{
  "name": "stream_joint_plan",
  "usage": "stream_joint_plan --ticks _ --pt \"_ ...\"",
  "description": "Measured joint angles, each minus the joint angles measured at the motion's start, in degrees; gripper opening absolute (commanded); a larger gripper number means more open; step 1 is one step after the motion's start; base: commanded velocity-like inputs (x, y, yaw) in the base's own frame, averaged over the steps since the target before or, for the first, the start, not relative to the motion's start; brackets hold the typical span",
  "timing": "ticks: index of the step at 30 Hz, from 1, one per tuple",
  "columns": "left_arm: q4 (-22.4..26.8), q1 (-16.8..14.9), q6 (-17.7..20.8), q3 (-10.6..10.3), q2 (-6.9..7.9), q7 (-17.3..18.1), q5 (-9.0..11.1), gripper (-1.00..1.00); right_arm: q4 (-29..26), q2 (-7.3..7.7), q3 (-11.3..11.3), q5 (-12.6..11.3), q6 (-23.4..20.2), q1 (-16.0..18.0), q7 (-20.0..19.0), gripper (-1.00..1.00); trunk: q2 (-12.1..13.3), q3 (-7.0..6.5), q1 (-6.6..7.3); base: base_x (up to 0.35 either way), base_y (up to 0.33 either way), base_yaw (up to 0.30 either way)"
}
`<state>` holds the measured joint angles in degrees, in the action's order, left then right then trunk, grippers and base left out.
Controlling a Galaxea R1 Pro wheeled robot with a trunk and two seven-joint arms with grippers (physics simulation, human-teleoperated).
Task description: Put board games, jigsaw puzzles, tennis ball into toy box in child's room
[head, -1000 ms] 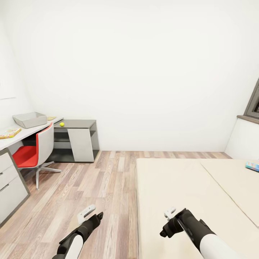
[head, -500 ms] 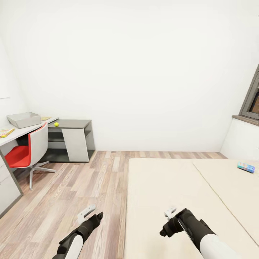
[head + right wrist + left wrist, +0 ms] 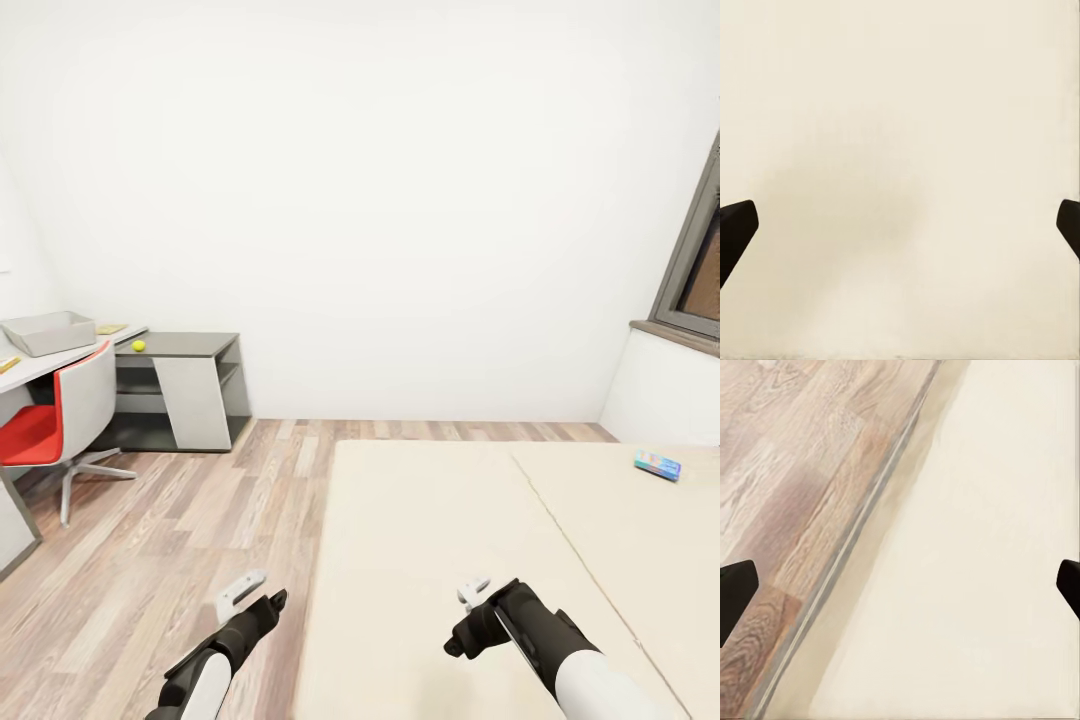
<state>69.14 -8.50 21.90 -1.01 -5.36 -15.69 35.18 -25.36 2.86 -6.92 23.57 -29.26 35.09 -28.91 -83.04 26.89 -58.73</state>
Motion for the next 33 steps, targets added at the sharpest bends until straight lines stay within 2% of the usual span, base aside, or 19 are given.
stream_joint_plan --ticks 18,33 --pt "0.00 0.00 0.00 -0.01 0.00 0.01 -0.01 1.00 0.00 0.00 0.02 0.00 -0.06 0.01 0.01 1.00 0.00 0.00 0.00 0.000 -0.307 -0.003" --pt "0.00 0.00 0.00 -0.04 0.00 0.00 -0.01 1.00 0.00 0.00 0.03 0.00 -0.16 0.05 0.01 1.00 0.00 0.00 0.00 0.000 -0.307 -0.107"
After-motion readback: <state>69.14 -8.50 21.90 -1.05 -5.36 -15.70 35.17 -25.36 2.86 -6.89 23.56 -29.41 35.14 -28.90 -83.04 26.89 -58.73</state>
